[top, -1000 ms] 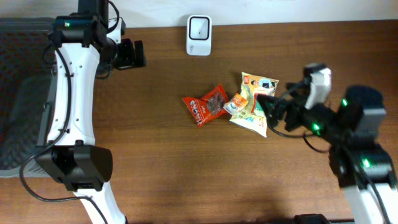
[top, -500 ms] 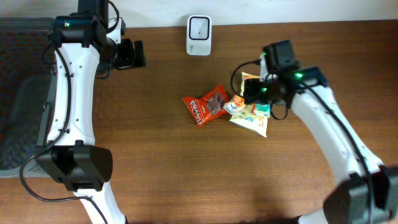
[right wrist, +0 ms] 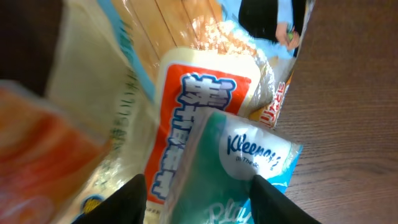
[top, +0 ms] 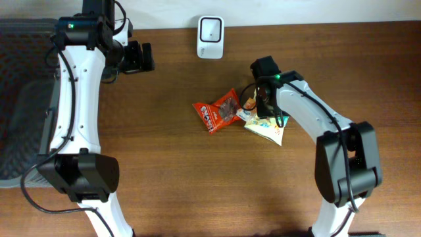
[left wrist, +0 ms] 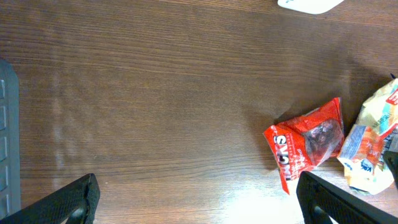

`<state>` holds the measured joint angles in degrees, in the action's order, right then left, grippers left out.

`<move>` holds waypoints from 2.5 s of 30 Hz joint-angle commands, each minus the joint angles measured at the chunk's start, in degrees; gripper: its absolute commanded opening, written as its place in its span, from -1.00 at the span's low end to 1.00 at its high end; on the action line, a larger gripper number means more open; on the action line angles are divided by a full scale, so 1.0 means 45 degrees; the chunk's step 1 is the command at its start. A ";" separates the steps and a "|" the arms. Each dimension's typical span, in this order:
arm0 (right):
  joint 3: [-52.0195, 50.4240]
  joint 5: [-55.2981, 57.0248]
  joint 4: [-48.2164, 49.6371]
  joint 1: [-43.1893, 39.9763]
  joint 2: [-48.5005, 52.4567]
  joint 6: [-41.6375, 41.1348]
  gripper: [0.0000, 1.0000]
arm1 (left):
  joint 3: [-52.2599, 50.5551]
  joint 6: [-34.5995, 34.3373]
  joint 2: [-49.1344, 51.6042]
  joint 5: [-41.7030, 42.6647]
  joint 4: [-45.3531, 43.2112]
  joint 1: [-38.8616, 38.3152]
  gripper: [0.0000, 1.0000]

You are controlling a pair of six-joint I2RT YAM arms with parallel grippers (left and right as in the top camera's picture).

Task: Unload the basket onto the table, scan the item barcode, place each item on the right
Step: 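Reach the right gripper to the pile and grasp the tissue pack, then carry the tissue pack to the right and drop it on the table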

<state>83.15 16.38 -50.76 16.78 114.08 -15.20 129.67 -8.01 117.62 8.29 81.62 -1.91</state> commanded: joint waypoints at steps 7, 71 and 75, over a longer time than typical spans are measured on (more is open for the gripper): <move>0.0282 0.0520 -0.0636 0.0078 0.0719 -0.0612 -0.85 | 0.0112 -0.0112 -0.0107 -0.0053 -0.0019 -0.0010 0.98; 0.6037 -0.5722 0.0350 -1.2900 0.2526 -0.2497 -0.75 | 0.0112 -0.0117 -0.0107 -0.0053 -0.0015 -0.0034 0.98; 0.6018 -0.5727 0.0068 -1.3459 0.2686 -0.2477 0.97 | 0.0112 -0.0117 -0.0107 -0.0053 -0.0019 -0.0034 0.98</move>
<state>110.45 -11.77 -49.65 -43.22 125.36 -27.62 129.67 -8.01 117.62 8.27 81.62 -1.91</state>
